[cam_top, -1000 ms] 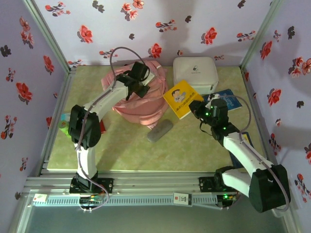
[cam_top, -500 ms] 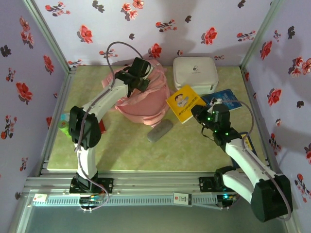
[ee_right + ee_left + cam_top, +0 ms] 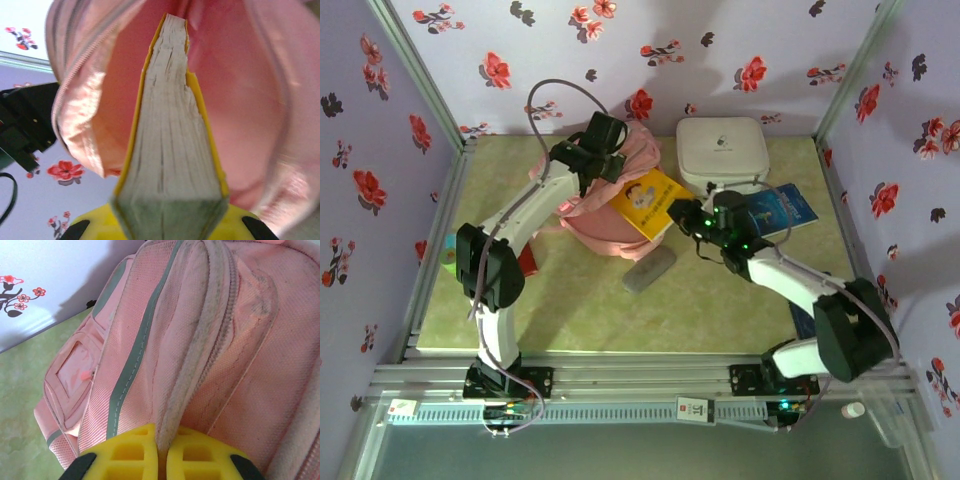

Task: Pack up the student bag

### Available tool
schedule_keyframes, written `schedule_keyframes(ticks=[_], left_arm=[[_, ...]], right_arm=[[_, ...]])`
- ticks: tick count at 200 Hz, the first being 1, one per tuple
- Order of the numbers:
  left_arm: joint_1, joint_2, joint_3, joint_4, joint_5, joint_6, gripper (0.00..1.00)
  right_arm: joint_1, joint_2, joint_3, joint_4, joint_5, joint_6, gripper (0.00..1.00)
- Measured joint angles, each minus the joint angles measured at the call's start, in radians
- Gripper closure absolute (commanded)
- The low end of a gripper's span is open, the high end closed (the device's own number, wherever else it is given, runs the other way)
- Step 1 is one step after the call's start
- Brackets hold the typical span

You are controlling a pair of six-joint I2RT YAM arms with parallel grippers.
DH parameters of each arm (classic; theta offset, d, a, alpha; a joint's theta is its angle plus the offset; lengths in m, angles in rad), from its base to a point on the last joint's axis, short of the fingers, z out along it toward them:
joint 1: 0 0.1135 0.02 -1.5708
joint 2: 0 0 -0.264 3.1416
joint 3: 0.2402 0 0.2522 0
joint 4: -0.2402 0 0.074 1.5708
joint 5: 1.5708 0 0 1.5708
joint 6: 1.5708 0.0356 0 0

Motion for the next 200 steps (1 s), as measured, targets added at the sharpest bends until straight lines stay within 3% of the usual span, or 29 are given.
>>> schedule_keyframes(ticks=[95,141,179,200], left_arm=[[0.023,-0.020,0.007,-0.001,0.012,-0.031,1.00],[0.037,-0.020,0.011,-0.003,0.032,-0.044,1.00],[0.047,-0.020,0.011,-0.003,0.054,-0.060,1.00],[0.054,-0.020,0.011,-0.003,0.064,-0.067,1.00]], right_arm=[[0.060,0.543,0.395,0.171,0.119,0.105,0.97],[0.111,0.695,0.548,0.143,0.201,0.117,0.96],[0.146,0.780,0.650,0.116,0.282,0.169,0.90],[0.153,0.842,0.719,0.110,0.292,0.203,0.76]])
